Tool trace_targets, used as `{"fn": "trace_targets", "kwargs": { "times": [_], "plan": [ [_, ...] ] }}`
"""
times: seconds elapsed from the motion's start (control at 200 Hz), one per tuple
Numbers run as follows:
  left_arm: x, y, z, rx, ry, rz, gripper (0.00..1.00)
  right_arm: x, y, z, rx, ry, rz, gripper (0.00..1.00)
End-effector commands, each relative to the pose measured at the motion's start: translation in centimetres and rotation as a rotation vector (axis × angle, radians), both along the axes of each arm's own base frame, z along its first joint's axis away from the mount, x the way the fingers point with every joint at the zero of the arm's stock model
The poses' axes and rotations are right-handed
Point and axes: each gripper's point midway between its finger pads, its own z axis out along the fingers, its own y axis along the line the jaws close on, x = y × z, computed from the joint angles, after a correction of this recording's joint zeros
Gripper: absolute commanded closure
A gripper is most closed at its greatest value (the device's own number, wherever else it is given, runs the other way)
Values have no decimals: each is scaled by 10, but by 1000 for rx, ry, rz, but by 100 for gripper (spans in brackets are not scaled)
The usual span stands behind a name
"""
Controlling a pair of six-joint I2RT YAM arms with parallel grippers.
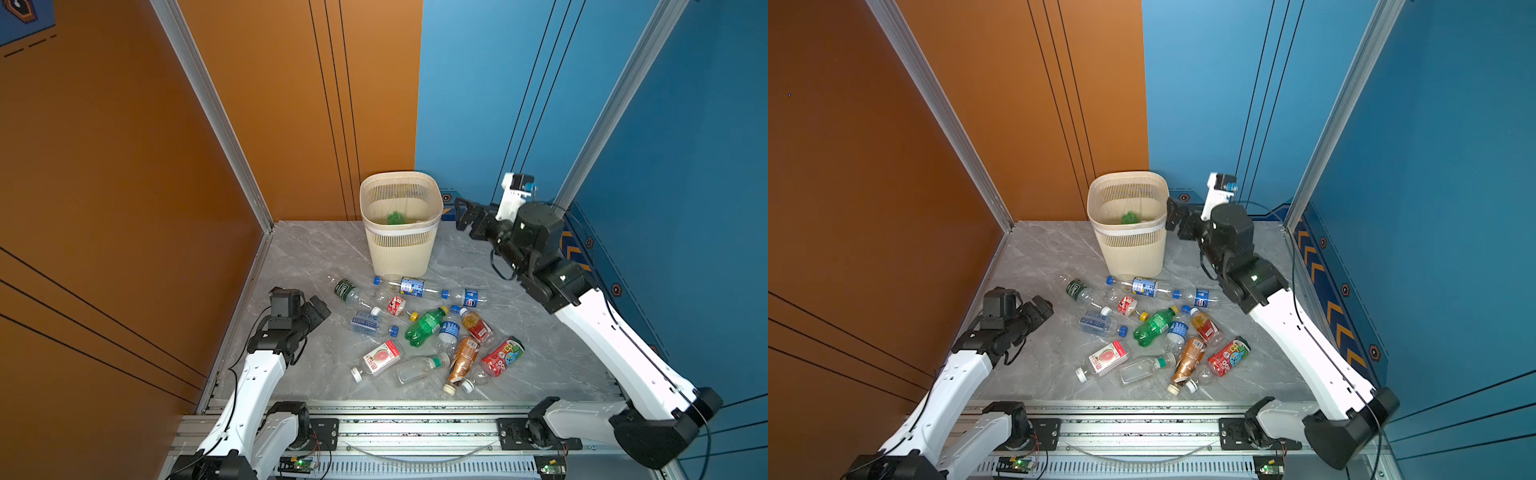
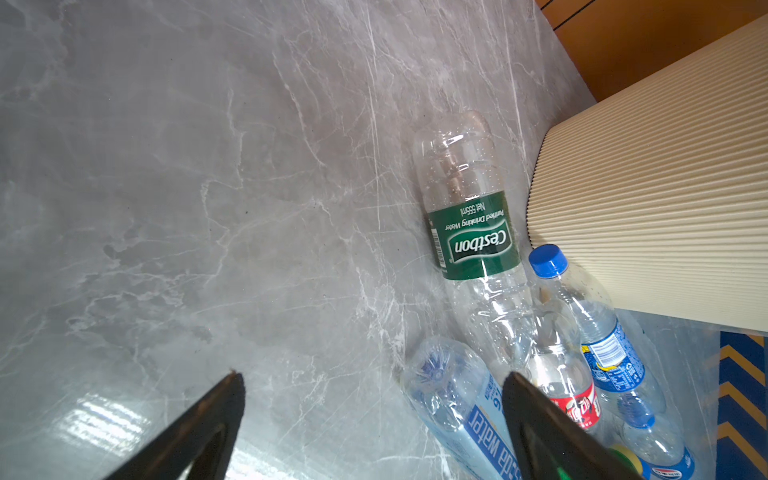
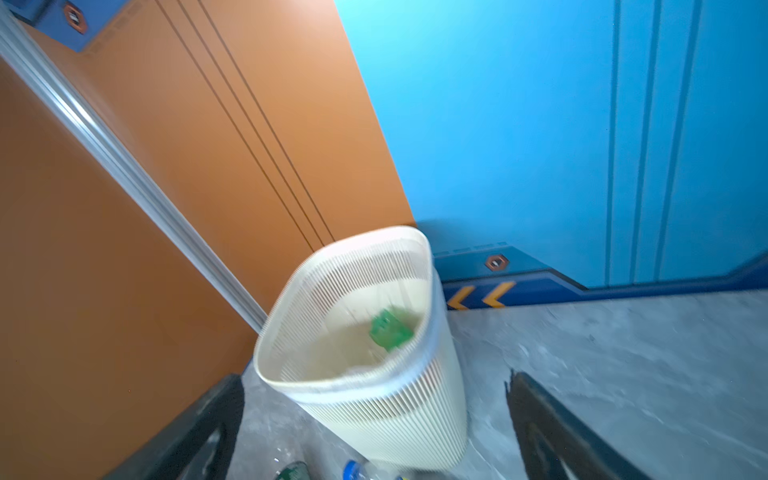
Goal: Put the plastic bottles in the bin
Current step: 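Lower the left gripper onto the Cestbon water bottle while the right arm withdraws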
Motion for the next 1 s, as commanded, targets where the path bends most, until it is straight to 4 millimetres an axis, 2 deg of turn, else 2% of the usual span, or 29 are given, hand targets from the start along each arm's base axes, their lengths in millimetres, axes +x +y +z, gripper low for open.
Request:
{"fn": "trace_targets", "kwargs": {
  "times": [0.0,0.02,0.11,0.185,0.596,0.996],
  "plan": [
    [13,-4,11,-24,-34,-16,2,-9,-30,-73,7,147,-118,0],
    [14,-5,11,-26,-31,-18,2,-13,-36,-86,5,178,-129,1],
    [21,-8,10,-37,-19,-29,2,-26,-50,-118,-1,249,-157,0],
    [26,-11,9,-48,-8,-39,2,-30,-59,-128,-11,273,-181,1],
    [64,-42,6,-81,14,-65,1,-32,-70,-144,-25,311,-200,1],
    [99,-66,-27,-124,90,-54,4,-36,-83,-145,-11,310,-228,0]
  ]
}}
